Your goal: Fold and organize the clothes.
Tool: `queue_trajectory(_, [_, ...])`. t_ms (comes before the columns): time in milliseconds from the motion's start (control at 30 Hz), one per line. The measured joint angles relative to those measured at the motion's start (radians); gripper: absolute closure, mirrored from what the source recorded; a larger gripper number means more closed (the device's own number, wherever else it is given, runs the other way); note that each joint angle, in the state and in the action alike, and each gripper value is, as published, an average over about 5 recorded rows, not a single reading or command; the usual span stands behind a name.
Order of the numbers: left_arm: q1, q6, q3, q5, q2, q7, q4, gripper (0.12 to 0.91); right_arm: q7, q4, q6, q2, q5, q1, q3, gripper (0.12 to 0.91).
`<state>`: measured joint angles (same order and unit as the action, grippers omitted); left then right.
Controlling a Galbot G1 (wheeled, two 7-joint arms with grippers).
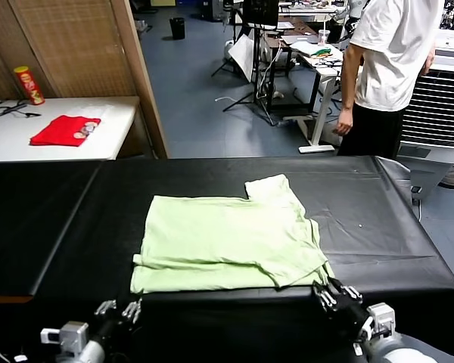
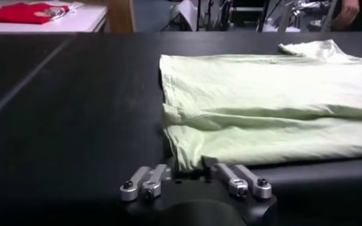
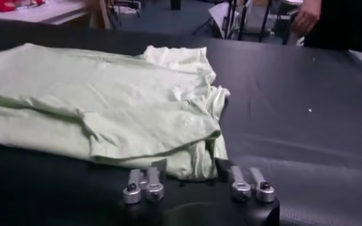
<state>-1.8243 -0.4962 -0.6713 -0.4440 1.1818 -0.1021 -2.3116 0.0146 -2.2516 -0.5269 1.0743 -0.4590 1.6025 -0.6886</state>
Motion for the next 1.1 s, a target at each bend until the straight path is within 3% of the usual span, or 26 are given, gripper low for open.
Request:
queue_trajectory(133, [0.075, -0.019, 0.005, -0.046, -0.02, -0.022, 0.008, 0.24, -0.017, 0.096, 0.018, -0.036, -0.005, -0.173, 0.042, 0.227])
queue_trajectory(400, [0.388, -0.058, 0.08, -0.215, -0.09, -0.062, 0.151, 0.232, -0.049, 0.416, 0.015, -0.045, -0.015, -0.571, 0.233, 0.227])
queue_trajectory(533, [0.552, -0.065, 0.136, -0.27, -0.117, -0.067, 0.271, 0.232, -0.063, 0.58, -0.012, -0.016, -0.033, -0.736, 0.329, 0.227])
queue_trajectory(733, [0.759, -0.081, 0.232, -0.314, -0.122, -0.075, 0.475, 0.232, -0.054, 0.804, -0.052, 0.053, -0.051, -0.932, 0.434, 0.227])
queue_trajectory(1100, [1.012, -0.083, 0.346, -0.318, -0.08, -0.063, 0.776, 0.232, -0.031, 1.041, -0.088, 0.169, -0.004, -1.093, 0.507, 0.227])
